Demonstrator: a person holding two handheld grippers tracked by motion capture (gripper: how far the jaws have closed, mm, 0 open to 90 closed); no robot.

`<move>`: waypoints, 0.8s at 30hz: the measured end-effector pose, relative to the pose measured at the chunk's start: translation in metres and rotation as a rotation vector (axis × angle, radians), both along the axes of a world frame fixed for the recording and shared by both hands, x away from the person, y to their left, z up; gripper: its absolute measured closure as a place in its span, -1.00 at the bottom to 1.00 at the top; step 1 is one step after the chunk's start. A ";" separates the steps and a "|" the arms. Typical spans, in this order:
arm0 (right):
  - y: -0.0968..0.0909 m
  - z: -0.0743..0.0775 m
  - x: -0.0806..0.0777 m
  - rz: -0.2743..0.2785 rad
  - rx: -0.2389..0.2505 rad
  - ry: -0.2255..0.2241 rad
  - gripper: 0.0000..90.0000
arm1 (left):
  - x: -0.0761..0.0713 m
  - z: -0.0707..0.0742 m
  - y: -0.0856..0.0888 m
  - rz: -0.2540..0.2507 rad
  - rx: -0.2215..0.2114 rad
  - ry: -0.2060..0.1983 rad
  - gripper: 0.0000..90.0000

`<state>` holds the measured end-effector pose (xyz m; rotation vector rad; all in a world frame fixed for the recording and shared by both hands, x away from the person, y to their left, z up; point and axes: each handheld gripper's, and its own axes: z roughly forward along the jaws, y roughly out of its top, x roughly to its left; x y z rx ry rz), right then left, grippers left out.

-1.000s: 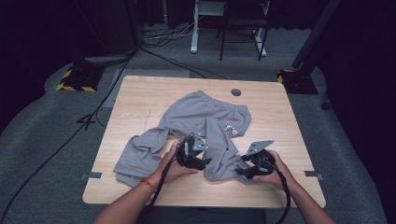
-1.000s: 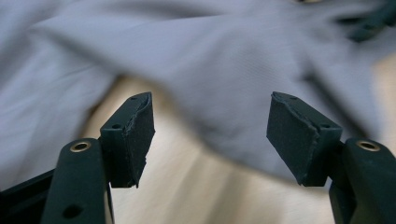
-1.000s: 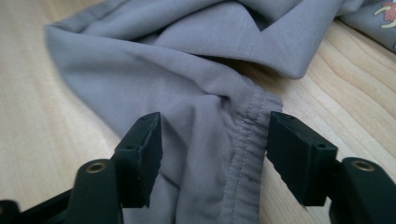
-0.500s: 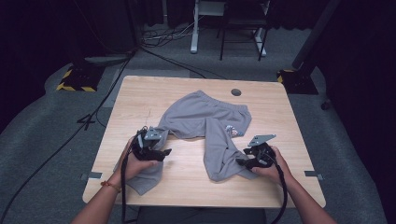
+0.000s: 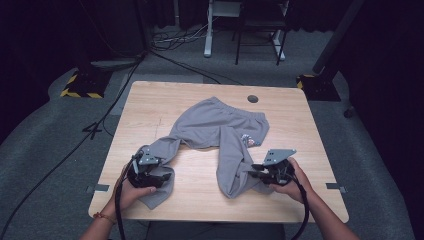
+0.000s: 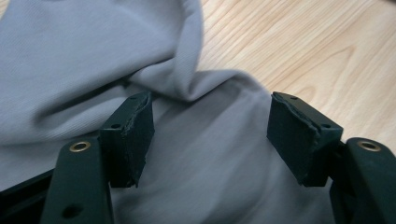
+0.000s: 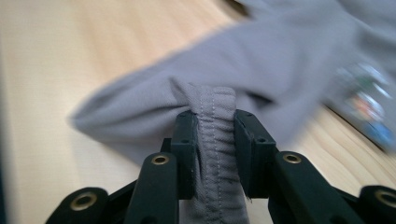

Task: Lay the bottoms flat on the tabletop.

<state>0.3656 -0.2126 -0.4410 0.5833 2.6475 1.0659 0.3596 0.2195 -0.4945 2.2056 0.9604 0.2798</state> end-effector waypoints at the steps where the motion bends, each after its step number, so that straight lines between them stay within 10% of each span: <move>1: 0.006 0.004 -0.008 0.037 -0.002 -0.004 0.59 | -0.001 0.001 -0.004 -0.008 0.007 -0.002 -0.29; 7: 0.047 0.003 -0.047 0.238 -0.063 0.017 0.54 | -0.011 0.014 -0.041 -0.092 0.003 -0.040 -0.32; 14: 0.057 0.003 -0.056 0.337 -0.059 0.081 -0.08 | -0.018 0.023 -0.115 -0.254 -0.025 -0.041 -0.32; 18: 0.028 0.017 -0.023 0.188 0.022 0.021 -0.08 | -0.020 0.020 -0.157 -0.331 -0.018 -0.050 -0.32; 24: -0.004 -0.006 0.079 -0.264 -0.046 -0.053 0.01 | -0.016 0.008 -0.195 -0.384 0.007 -0.033 -0.27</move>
